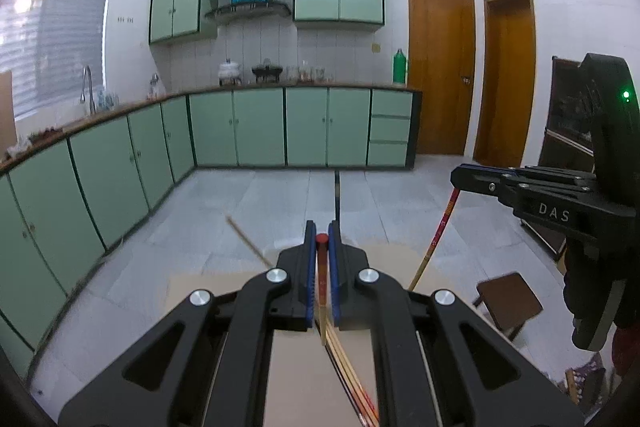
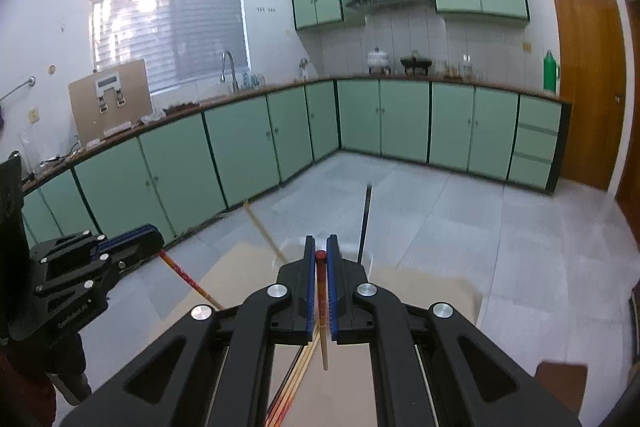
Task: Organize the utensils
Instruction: 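Lift both red chopsticks upright into the white holder and open both tools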
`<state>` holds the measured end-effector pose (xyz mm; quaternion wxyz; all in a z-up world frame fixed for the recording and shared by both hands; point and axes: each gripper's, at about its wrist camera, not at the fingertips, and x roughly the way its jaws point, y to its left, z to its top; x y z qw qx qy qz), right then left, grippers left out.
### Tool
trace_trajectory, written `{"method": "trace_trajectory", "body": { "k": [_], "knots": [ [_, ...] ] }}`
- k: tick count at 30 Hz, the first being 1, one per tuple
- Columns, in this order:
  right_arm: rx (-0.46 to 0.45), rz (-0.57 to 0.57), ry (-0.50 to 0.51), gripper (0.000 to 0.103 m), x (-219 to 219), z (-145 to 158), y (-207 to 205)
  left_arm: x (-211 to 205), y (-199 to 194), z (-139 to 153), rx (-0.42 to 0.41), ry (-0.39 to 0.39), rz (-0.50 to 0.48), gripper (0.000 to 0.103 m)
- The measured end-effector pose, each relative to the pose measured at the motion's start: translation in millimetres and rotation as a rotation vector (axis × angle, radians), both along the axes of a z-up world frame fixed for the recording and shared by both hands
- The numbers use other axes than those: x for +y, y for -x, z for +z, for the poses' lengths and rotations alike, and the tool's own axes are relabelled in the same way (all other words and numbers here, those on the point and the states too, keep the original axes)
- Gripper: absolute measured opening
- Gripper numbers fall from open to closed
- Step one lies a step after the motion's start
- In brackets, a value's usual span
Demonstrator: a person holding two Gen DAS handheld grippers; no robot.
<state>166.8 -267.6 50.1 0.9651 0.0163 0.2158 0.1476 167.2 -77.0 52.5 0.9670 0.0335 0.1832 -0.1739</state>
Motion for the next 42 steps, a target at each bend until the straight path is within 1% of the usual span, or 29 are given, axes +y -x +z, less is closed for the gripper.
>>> {"method": "trace_trajectory", "body": {
  "k": [3,6,10,12,14,18,21,26,27,28,29,30,31,32,33,35,37,38,39,40,41,42],
  "knots": [
    [-0.052,-0.018,-0.013,0.005,1.5,22.3,-17.4,-3.2,-17.3,19.2,-0.045,0.023,0.004,0.005],
    [-0.093,-0.038,-0.032,0.005,1.0,38.6,-35.3,-8.4,-36.5,34.7,-0.092,0.03,0.02,0.005],
    [-0.135,-0.067,-0.031,0.005,1.3,47.2,-62.1,-16.1,-68.5,45.0,-0.141,0.032,0.042,0.005],
    [-0.147,-0.081,-0.027,0.005,2.5,45.2,-77.0,-19.6,-83.0,42.4,-0.135,0.034,0.051,0.005],
    [-0.146,-0.094,-0.018,0.005,3.7,41.0,-89.5,-23.8,-98.9,34.2,-0.126,0.033,0.061,0.005],
    [-0.135,-0.125,0.024,0.005,10.2,21.2,-116.9,-33.9,-124.9,9.0,-0.11,-0.006,0.077,0.005],
    [-0.126,-0.142,0.071,0.005,19.5,2.7,-130.5,-35.5,-138.7,-10.4,-0.059,0.001,0.075,0.005],
    [-0.057,-0.147,0.054,0.006,20.1,-26.0,-147.7,-30.7,-162.2,-37.7,0.04,0.024,0.089,0.006],
    [-0.037,-0.142,0.045,0.008,18.9,-29.4,-150.8,-27.8,-165.4,-42.7,0.063,0.033,0.098,0.007],
    [-0.013,-0.141,0.036,0.013,15.9,-34.6,-153.7,-24.9,-166.2,-45.4,0.073,0.036,0.101,0.009],
    [0.011,-0.147,0.029,0.016,12.0,-39.4,-155.4,-21.2,-164.8,-45.9,0.074,0.037,0.101,0.016],
    [0.019,-0.153,0.027,0.021,8.4,-41.8,-154.8,-19.4,-162.8,-45.8,0.068,0.036,0.103,0.019],
    [0.024,-0.165,0.025,0.027,3.9,-44.3,-152.6,-17.3,-160.6,-45.0,0.059,0.03,0.105,0.025],
    [0.024,-0.175,0.022,0.03,-1.1,-45.2,-150.0,-14.5,-156.3,-42.6,0.046,0.025,0.104,0.029],
    [0.025,-0.185,0.017,0.035,-5.2,-46.1,-147.0,-12.4,-151.8,-40.6,0.037,0.02,0.099,0.031],
    [0.024,-0.199,0.011,0.041,-13.3,-46.9,-136.9,-7.3,-140.6,-36.9,0.022,0.013,0.102,0.038],
    [0.015,-0.221,0.025,0.054,-18.3,-48.0,-124.7,-2.3,-128.6,-34.5,0.014,0.014,0.111,0.048],
    [0.012,-0.227,0.026,0.057,-19.4,-49.3,-118.5,1.9,-118.3,-34.2,0.008,0.016,0.115,0.056],
    [0.009,-0.232,0.024,0.065,-21.3,-50.9,-111.1,4.5,-111.0,-35.3,0.006,0.012,0.126,0.059],
    [0.008,-0.24,0.025,0.073,-23.1,-53.4,-101.6,7.0,-102.7,-36.7,0.003,0.007,0.133,0.064],
    [0.004,-0.249,0.029,0.076,-24.5,-57.1,-90.0,9.9,-91.8,-39.1,-0.001,0.006,0.133,0.069],
    [0.002,-0.255,0.031,0.081,-25.9,-60.8,-80.6,12.5,-81.8,-42.6,-0.001,0.003,0.134,0.072]
  ]
}}
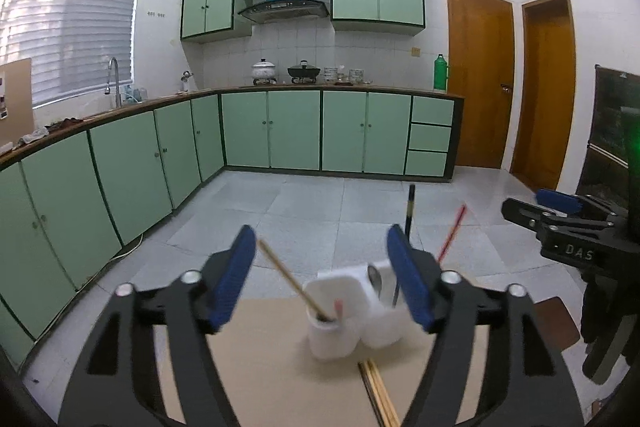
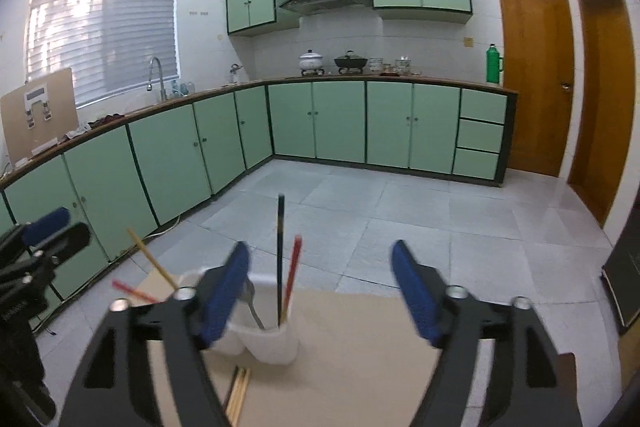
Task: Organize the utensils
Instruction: 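Lift both red chopsticks upright into the white holder and open both tools, then move both tools back over the remaining chopsticks on the board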
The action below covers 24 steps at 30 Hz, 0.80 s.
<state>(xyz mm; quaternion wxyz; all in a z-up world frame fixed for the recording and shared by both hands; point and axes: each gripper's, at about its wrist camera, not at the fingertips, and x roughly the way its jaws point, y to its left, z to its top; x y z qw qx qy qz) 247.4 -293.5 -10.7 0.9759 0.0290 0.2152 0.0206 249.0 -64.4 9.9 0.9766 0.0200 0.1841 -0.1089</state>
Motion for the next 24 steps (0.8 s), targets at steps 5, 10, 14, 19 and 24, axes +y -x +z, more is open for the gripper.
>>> {"method": "trace_trajectory", "body": {
  "k": [5,10,14,19,24],
  "knots": [
    [0.027,0.016,-0.005,0.091,2.2,-28.0,44.8,9.8,44.8,-31.1,0.053,-0.003,-0.006,0.081],
    [0.078,0.013,-0.018,0.093,10.8,-65.4,84.5,18.4,82.1,-78.9,0.131,-0.013,0.011,0.083],
    [0.132,0.001,-0.048,0.095,14.3,-94.3,105.0,27.4,101.1,-122.2,0.215,-0.026,0.026,0.084],
    [0.222,-0.019,-0.055,0.097,20.1,-137.9,125.0,39.5,112.7,-165.3,0.319,-0.051,0.053,0.085],
    [0.321,-0.007,-0.038,0.097,35.0,-175.7,140.1,44.7,120.9,-197.0,0.407,-0.071,0.068,0.085]
  ]
}}
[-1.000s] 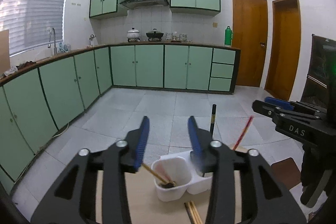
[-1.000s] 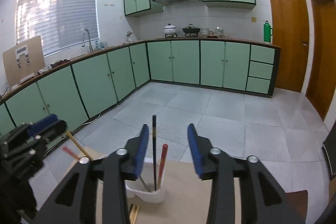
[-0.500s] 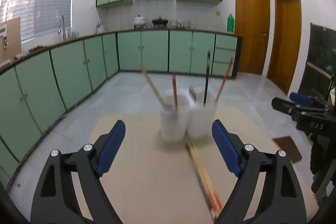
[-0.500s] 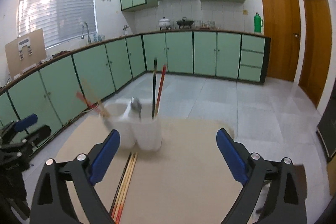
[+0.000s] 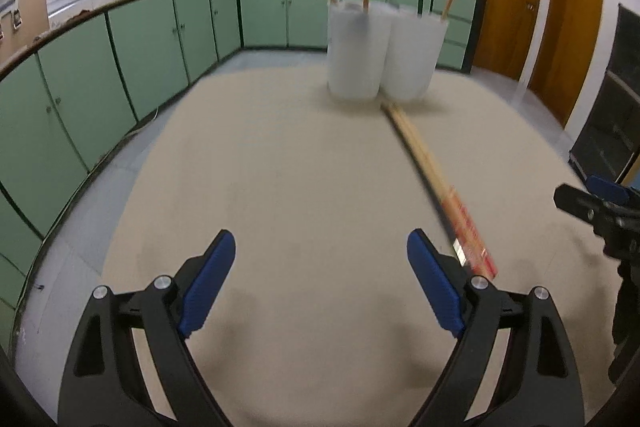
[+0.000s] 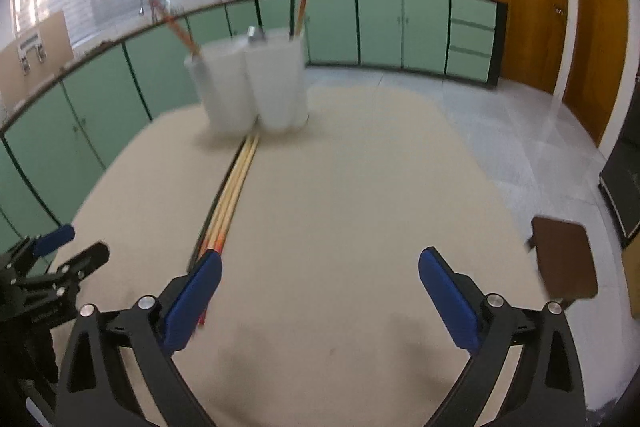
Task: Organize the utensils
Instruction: 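Move both tools back over the remaining chopsticks on the board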
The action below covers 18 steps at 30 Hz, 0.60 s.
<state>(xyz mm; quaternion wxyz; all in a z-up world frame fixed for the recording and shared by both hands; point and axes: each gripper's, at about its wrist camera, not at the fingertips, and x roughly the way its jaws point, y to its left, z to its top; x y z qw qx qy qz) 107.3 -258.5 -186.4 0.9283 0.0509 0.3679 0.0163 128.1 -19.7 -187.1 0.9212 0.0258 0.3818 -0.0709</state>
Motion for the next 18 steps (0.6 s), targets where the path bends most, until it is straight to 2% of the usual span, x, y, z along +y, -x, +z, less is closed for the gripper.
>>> {"method": "trace_trajectory", "body": {
  "k": [5,9,18],
  "knots": [
    [0.062,0.044,0.012,0.095,23.1,-23.0,8.3,-0.8,6.4,-14.0,0.041,-0.012,-0.007,0.085],
    [0.09,0.082,0.037,0.088,37.2,-29.6,8.7,4.0,8.0,-16.7,0.045,-0.012,0.001,0.086],
    [0.143,0.098,0.111,0.088,55.3,-37.5,3.8,5.0,9.7,-15.6,0.052,-0.011,0.015,0.086]
  ]
}}
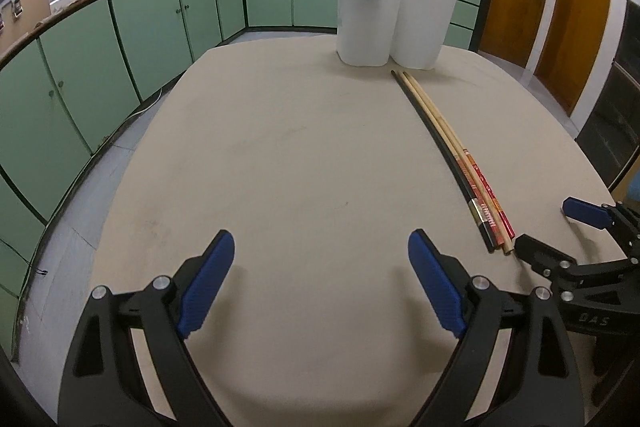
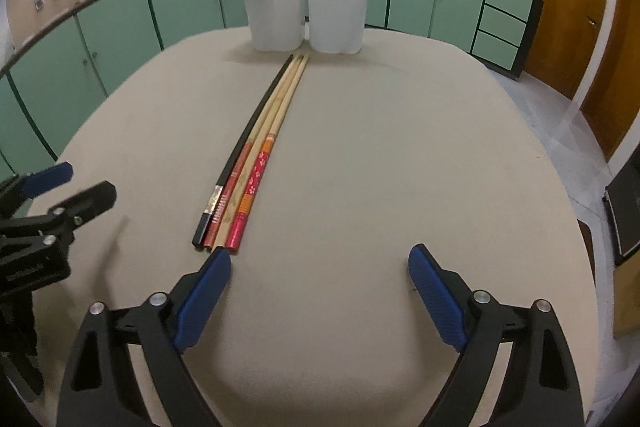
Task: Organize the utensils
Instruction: 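Move both tools back over the remaining chopsticks on the board, then grasp a red-patterned chopstick with the right tool while the left tool grasps the black chopstick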
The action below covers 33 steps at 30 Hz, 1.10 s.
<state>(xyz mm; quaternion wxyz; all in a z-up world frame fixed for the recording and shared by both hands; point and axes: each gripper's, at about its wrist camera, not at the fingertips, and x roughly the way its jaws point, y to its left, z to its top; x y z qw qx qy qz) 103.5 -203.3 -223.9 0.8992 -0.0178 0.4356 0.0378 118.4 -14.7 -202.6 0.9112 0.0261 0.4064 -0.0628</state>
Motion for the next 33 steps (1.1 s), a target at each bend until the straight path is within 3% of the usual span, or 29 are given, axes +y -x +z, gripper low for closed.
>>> {"method": "trace_trajectory", "body": {
  "k": [8,11,14,22,23,33],
  "knots": [
    [0.002,0.017,0.004,0.086,13.2,0.2,-4.1,-0.1,-2.2,0.9,0.003,0.006,0.005,0.086],
    [0.003,0.017,-0.017,0.079,15.1,0.0,-4.8,1.5,-2.8,1.1,0.004,0.005,0.008,0.086],
    [-0.005,0.026,-0.018,0.067,19.0,0.8,-5.1,1.3,-3.9,0.9,0.006,0.009,0.013,0.086],
    [-0.026,0.095,-0.047,0.012,28.1,2.5,-0.4,-2.8,-5.0,-0.2,0.013,0.012,0.004,0.086],
    [-0.026,0.102,-0.057,0.008,27.9,2.5,0.3,-3.9,-5.3,-0.8,0.016,0.011,0.002,0.086],
    [-0.03,0.05,-0.072,0.006,-2.9,4.5,10.9,-26.0,-3.4,-1.1,0.021,0.026,-0.043,0.086]
  ]
}}
